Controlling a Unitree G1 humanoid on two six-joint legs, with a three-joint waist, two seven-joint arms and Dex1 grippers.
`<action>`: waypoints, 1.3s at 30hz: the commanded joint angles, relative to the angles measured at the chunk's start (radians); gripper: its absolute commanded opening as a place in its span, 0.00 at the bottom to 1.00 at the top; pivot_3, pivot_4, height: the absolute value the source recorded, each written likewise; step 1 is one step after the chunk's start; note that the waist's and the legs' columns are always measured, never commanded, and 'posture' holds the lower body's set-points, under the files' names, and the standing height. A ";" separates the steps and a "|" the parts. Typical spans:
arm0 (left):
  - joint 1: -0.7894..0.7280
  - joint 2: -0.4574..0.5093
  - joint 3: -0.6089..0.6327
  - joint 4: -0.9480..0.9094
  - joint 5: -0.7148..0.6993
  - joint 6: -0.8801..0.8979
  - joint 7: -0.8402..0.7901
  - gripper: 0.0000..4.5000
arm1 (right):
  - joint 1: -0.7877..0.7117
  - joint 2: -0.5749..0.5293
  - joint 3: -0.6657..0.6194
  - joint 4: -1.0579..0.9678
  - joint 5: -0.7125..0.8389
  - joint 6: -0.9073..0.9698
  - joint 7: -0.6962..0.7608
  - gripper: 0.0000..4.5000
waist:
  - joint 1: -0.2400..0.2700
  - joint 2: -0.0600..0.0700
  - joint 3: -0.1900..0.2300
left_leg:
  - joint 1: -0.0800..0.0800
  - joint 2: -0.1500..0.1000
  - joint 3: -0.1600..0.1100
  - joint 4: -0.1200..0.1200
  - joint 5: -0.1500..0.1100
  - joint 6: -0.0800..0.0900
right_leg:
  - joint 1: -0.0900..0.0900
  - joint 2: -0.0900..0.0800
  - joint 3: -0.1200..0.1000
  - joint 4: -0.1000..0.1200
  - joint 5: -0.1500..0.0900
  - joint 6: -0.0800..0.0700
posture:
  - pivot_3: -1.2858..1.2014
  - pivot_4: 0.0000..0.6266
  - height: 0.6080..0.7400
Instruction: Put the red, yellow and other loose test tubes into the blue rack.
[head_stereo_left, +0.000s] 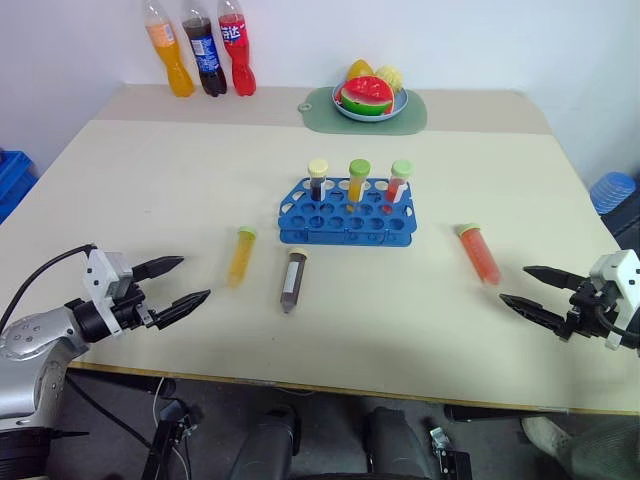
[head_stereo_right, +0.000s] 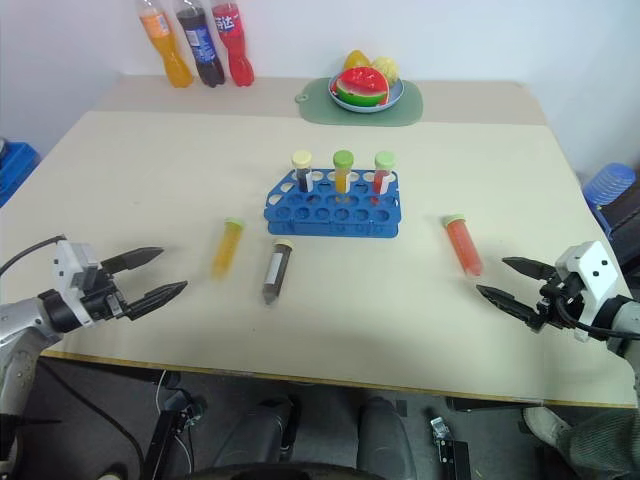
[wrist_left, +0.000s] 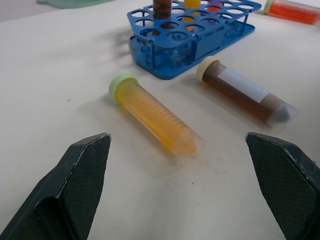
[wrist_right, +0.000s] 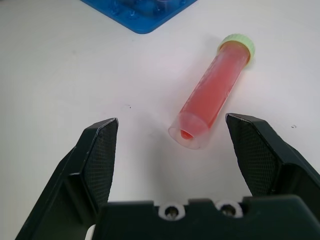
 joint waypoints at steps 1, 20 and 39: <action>-0.004 0.016 0.019 -0.008 -0.003 0.001 -0.006 1.00 | 0.002 -0.009 -0.032 -0.028 0.005 0.002 -0.007 0.85 | 0.000 0.000 0.000 | 0.000 0.000 0.000 0.000 0.000 0.000 | 0.000 0.000 0.000 0.000 0.000 0.000 | 0.52 0.24 1.00; -0.047 -0.028 -0.024 -0.013 0.028 -0.013 0.005 1.00 | -0.211 0.041 0.054 -0.150 -0.083 0.177 -0.329 0.85 | -0.003 0.000 0.000 | 0.000 0.003 0.001 0.000 0.000 0.000 | -0.001 0.000 0.000 0.000 0.000 0.000 | 0.52 0.24 1.00; -0.003 -0.054 -0.048 -0.121 0.003 0.035 0.047 1.00 | -0.983 0.041 0.561 0.368 -0.144 0.973 -0.356 0.85 | -0.006 0.000 0.000 | -0.017 0.005 0.004 0.002 0.001 -0.001 | -0.020 0.001 0.002 0.002 0.003 -0.001 | 0.52 0.24 1.00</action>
